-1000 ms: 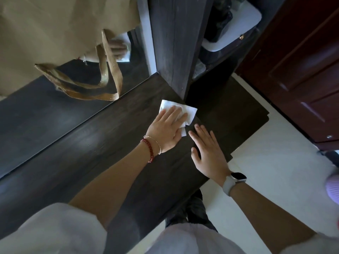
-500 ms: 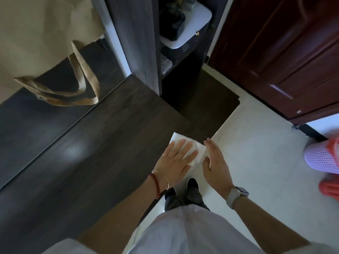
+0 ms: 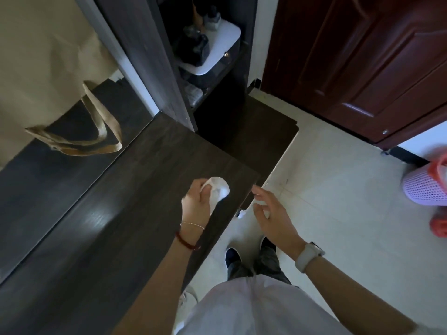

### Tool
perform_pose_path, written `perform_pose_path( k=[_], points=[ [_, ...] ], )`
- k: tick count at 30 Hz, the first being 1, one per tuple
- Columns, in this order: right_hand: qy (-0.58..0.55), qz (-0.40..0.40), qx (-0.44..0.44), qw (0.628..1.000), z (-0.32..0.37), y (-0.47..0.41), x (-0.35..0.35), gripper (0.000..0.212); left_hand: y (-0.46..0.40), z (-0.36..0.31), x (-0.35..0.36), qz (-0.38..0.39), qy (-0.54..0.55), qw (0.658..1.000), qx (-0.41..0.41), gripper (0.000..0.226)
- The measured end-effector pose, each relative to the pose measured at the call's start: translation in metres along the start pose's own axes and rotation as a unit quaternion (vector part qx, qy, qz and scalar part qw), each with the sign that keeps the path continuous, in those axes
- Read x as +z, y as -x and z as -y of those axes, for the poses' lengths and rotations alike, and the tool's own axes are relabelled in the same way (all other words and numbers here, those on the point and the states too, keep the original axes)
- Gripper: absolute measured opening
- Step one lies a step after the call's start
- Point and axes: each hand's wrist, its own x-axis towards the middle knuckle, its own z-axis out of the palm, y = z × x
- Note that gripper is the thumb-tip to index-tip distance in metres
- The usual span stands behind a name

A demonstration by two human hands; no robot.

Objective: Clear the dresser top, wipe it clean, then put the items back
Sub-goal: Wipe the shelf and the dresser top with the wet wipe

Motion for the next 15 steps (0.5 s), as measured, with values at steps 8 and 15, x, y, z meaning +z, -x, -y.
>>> perform_pose_path(
  k=[8,15],
  points=[
    [-0.074,-0.093,0.037,0.992,0.004,0.022,-0.082,0.016,0.040,-0.088,0.080,0.190,0.006,0.979,0.072,0.029],
    [-0.104,-0.265,0.010,0.959,-0.068,0.077,-0.224,0.031,0.069,-0.180,0.187,0.312,0.071,0.942,0.103,0.016]
  ],
)
